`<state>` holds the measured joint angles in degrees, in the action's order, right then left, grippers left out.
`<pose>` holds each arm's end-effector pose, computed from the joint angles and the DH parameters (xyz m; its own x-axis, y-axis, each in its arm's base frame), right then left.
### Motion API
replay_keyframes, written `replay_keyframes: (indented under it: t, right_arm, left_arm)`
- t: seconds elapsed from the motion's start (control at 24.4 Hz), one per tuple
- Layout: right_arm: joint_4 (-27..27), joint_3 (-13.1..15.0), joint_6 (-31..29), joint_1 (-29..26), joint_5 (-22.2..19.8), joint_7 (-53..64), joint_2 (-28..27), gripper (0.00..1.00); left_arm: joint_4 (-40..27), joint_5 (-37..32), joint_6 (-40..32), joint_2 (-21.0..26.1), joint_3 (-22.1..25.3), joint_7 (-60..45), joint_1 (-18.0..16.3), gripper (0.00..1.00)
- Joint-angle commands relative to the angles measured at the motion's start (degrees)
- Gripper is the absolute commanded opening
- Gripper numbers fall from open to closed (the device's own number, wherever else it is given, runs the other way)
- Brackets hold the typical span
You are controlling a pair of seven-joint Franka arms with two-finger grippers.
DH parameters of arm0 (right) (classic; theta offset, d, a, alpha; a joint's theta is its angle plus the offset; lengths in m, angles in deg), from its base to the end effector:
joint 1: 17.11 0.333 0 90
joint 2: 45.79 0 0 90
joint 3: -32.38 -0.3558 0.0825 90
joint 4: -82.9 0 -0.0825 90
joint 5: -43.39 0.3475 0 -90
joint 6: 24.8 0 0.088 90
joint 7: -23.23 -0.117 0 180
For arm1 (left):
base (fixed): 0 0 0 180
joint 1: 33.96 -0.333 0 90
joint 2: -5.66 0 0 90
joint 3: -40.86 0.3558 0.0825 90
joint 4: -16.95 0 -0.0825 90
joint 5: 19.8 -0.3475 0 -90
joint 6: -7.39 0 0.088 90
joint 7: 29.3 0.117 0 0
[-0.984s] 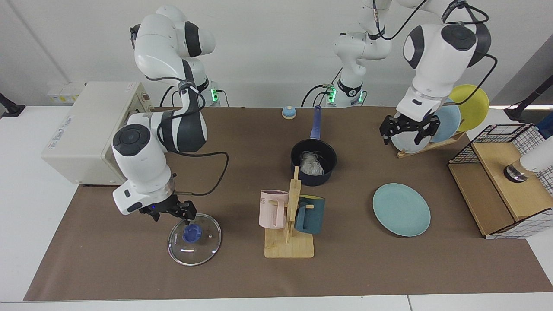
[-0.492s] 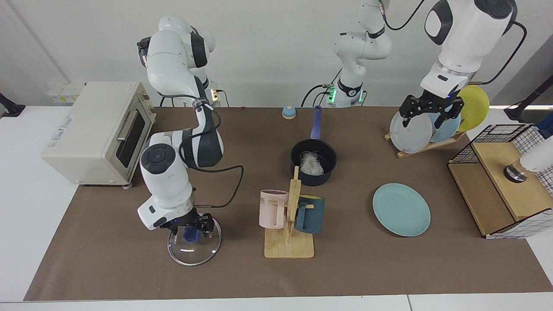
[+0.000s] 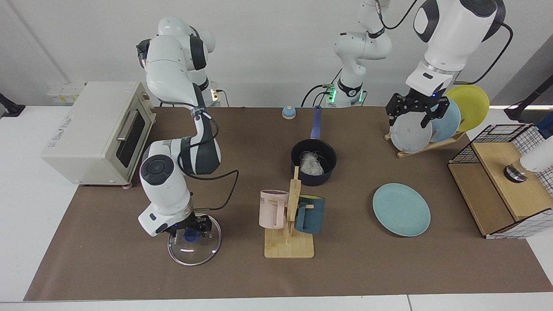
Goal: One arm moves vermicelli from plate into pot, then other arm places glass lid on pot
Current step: 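Withdraw the left gripper while the right gripper reaches the glass lid, then grasp the glass lid by its rim with the right gripper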
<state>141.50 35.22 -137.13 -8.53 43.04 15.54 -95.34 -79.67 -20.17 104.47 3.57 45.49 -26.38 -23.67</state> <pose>0.7710 0.0917 0.3614 0.9968 -0.0118 0.0785 -0.0144 -0.9993 0.0333 0.5132 -0.0493 0.6333 0.9877 -0.1498 0.0441 -0.1497 -0.9887 -0.0057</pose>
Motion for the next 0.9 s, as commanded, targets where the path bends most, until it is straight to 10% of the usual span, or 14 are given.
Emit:
replay_keyframes:
  t: [0.0, 0.29, 0.61, 0.86]
  right_arm:
    - [2.8, -0.5, -3.5, -0.8, 2.6, 3.6, 0.5, 0.87]
    - [3.5, -0.5, -4.6, -0.6, 3.4, 3.8, 0.6, 0.80]
    - [3.5, -0.5, -4.4, -0.6, 3.0, 4.3, 0.9, 0.00]
    - [3.5, -0.5, -3.6, -0.1, 3.2, 3.9, 2.3, 0.00]
  left_arm:
    - [0.4, 0.8, -1.3, -0.2, 1.3, -0.4, -0.3, 1.00]
    - [0.4, 0.5, -1.5, -0.2, 1.4, -0.4, -0.5, 1.00]
    - [0.4, 0.4, -1.4, -0.2, 1.4, -0.5, -1.9, 1.00]
    - [0.4, 0.6, -1.2, 0.0, 0.3, -0.2, -4.3, 1.00]
